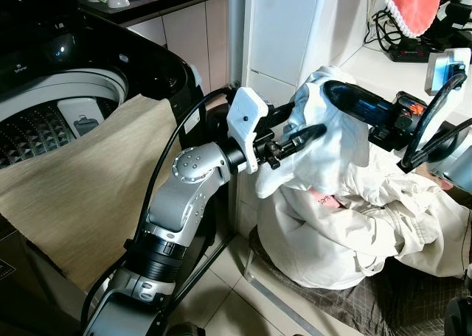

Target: Clothes washing

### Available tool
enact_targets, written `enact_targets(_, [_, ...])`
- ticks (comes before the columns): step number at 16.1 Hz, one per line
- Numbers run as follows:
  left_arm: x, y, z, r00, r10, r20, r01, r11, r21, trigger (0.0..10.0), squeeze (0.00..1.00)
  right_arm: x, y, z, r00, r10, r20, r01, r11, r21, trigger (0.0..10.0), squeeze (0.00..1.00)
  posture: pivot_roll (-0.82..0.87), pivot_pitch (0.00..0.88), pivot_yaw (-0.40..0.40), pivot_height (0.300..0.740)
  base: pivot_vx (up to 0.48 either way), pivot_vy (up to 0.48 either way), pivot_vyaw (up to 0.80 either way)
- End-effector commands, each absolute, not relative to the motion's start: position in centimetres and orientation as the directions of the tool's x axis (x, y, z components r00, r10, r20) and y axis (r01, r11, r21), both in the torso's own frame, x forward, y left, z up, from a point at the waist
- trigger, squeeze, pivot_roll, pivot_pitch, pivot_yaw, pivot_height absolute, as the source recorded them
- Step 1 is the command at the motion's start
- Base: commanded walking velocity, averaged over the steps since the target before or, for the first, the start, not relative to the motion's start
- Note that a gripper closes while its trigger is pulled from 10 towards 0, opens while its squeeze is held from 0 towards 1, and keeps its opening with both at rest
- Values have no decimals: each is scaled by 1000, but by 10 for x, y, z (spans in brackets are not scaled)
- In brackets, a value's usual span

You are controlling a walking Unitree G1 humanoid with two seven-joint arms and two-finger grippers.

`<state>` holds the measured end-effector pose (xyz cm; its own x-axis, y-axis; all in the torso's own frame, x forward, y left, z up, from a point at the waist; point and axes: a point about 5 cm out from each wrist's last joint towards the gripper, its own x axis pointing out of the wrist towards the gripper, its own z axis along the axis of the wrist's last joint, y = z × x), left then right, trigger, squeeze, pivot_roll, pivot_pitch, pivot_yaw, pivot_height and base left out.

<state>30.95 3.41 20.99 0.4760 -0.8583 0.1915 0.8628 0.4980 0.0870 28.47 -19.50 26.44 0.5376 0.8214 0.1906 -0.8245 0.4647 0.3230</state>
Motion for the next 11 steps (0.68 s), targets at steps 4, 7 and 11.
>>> enact_targets(4, [320, 42, 212, 555, -809, 193, 819, 572, 41, 0, 0, 280, -191, 274, 512, 832, 212, -848, 451, 280, 0, 0, -68, 0, 28, 740, 0, 0, 0])
enact_targets(7, [320, 45, 208, 551, -814, 182, 821, 568, 56, 0, 0, 281, -189, 272, 516, 831, 209, -845, 452, 286, 0, 0, -63, 0, 22, 740, 0, 0, 0])
enact_targets(11, [320, 48, 209, 558, -806, 201, 816, 576, 43, 0, 0, 279, -186, 271, 517, 830, 211, -845, 453, 285, 0, 0, -65, 0, 28, 740, 0, 0, 0])
